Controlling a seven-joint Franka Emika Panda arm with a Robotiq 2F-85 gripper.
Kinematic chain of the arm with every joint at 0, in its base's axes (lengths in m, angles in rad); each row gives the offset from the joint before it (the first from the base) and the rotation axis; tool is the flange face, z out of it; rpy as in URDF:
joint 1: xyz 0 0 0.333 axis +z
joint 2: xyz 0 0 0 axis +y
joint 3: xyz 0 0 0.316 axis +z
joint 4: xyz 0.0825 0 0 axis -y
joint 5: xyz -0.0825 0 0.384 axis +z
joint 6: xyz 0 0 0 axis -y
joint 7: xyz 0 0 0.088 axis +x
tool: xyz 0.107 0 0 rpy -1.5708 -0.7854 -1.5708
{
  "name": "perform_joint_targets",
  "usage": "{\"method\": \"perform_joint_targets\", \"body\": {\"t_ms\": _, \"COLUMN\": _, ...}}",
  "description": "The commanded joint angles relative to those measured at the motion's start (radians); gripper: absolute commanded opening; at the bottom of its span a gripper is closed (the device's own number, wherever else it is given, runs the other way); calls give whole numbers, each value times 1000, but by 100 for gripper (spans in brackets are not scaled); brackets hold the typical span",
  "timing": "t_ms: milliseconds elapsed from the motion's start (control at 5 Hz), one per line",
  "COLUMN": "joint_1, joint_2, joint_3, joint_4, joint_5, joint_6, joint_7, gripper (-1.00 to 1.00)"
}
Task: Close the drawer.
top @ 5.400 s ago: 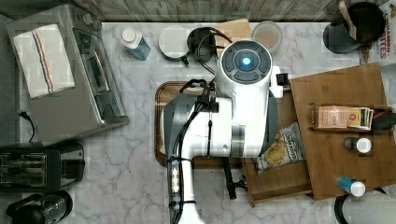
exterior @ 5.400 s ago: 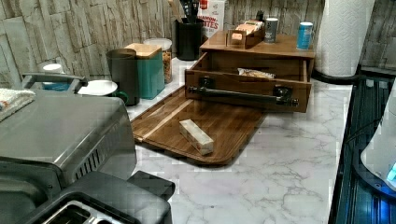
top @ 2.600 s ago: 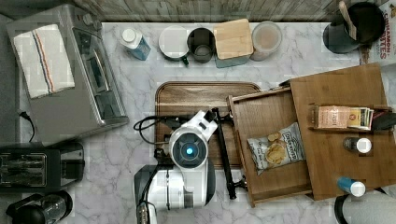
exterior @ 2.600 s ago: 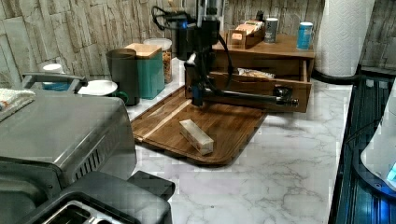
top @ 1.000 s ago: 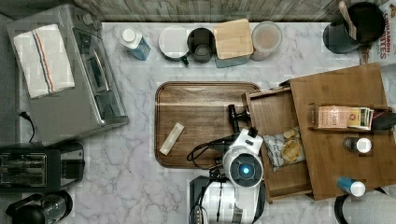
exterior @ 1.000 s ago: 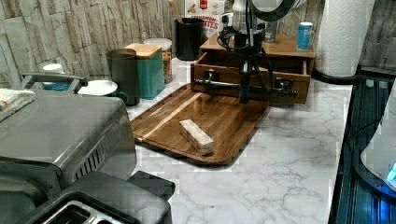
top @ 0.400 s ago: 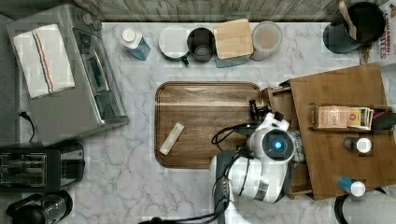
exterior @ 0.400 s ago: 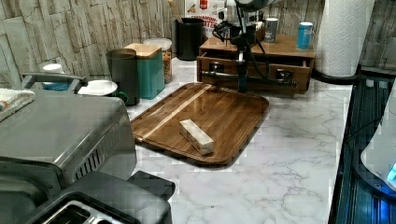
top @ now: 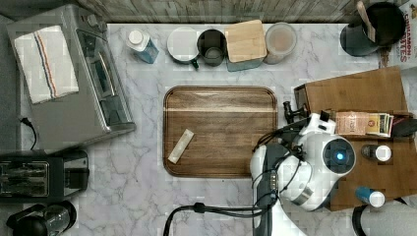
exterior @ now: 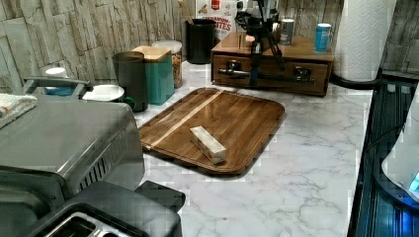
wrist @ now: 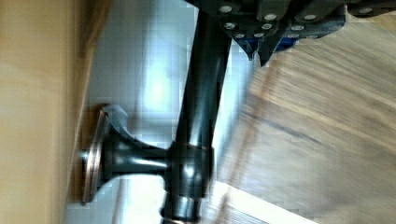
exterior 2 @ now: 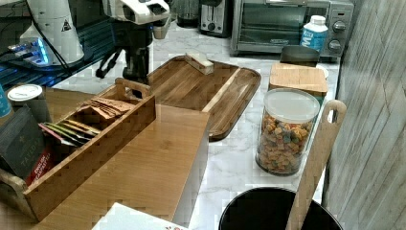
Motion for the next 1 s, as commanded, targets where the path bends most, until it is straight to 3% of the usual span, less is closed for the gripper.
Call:
{"method": "perform_joint_targets", "body": {"t_ms": 200, "joint_1": -48, "joint_2": -40, "joint_3": -116, "joint_4": 217, "joint_5": -235, "joint_6": 9, "joint_7": 213, "gripper": -100}}
{"method": "perform_joint_targets", "body": {"t_ms": 1000, "joint_1": -41, "joint_2": -39, "joint_3": -123, "joint_4": 217, "joint_5": -234, "joint_6": 9, "joint_7": 212, "gripper": -100}}
